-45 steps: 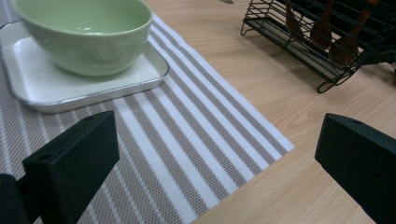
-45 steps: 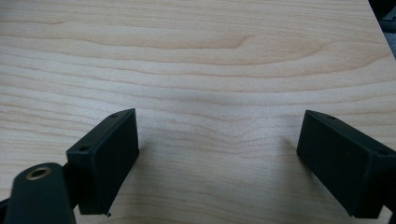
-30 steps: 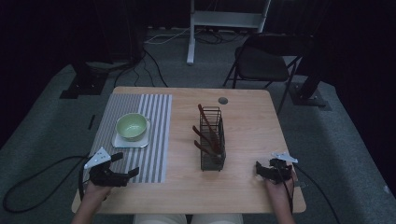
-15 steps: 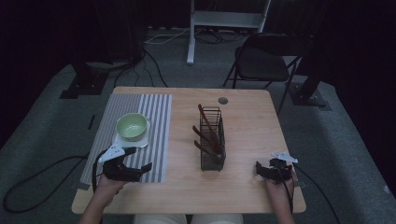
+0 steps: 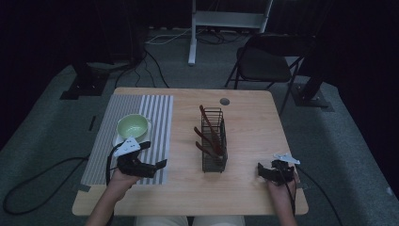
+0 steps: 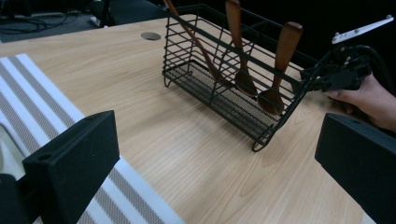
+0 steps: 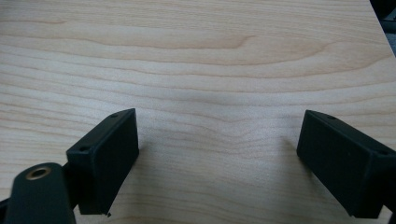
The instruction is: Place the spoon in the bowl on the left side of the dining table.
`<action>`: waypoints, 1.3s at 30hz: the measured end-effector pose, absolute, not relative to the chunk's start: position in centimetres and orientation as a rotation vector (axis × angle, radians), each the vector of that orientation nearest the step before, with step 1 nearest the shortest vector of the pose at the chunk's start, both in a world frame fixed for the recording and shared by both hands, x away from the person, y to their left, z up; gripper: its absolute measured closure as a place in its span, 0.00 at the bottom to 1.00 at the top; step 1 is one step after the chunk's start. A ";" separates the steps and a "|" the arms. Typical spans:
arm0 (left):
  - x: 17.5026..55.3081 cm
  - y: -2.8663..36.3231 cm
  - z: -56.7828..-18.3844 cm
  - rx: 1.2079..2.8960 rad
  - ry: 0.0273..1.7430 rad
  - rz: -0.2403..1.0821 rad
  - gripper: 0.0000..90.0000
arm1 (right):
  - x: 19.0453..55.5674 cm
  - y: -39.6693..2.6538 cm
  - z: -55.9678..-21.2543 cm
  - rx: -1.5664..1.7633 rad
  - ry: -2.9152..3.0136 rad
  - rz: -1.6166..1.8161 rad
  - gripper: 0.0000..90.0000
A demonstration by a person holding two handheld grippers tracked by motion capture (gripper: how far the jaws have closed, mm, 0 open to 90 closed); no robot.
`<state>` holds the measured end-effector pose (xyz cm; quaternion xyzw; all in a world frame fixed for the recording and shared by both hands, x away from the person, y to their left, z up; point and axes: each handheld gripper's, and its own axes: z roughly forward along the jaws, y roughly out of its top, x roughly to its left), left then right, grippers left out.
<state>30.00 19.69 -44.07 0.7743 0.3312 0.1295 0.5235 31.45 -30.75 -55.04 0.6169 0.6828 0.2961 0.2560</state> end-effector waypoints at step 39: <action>32.4 9.7 -43.0 1.862 0.594 0.256 0.40 | 31.5 -30.7 -55.0 1.656 1.873 0.813 0.14</action>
